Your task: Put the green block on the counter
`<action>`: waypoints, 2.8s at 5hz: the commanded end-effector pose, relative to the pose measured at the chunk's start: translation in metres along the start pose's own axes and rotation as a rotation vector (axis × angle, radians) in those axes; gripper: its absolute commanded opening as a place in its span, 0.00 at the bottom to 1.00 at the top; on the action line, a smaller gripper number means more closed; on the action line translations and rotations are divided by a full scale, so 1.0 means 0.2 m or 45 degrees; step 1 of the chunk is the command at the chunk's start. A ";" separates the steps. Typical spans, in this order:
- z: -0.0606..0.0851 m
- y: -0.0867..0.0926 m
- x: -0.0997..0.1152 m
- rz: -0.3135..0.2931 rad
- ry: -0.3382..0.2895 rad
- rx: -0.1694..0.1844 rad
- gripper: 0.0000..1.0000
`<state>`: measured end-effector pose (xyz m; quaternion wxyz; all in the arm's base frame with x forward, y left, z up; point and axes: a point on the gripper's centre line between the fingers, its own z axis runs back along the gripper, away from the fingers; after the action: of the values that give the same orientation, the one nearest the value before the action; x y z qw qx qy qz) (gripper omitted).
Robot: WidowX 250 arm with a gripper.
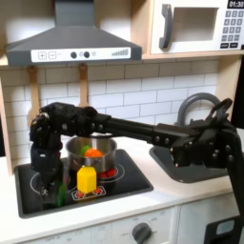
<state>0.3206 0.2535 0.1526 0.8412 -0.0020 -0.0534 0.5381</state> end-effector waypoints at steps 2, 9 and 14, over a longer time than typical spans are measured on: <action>0.00 0.00 0.00 -0.019 -0.009 -0.011 0.00; 0.19 -0.10 -0.03 -0.306 0.127 -0.142 0.00; 0.31 -0.04 -0.18 -0.578 0.122 -0.242 0.00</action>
<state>0.3061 0.2152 0.2095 0.9385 -0.0949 -0.0595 0.3265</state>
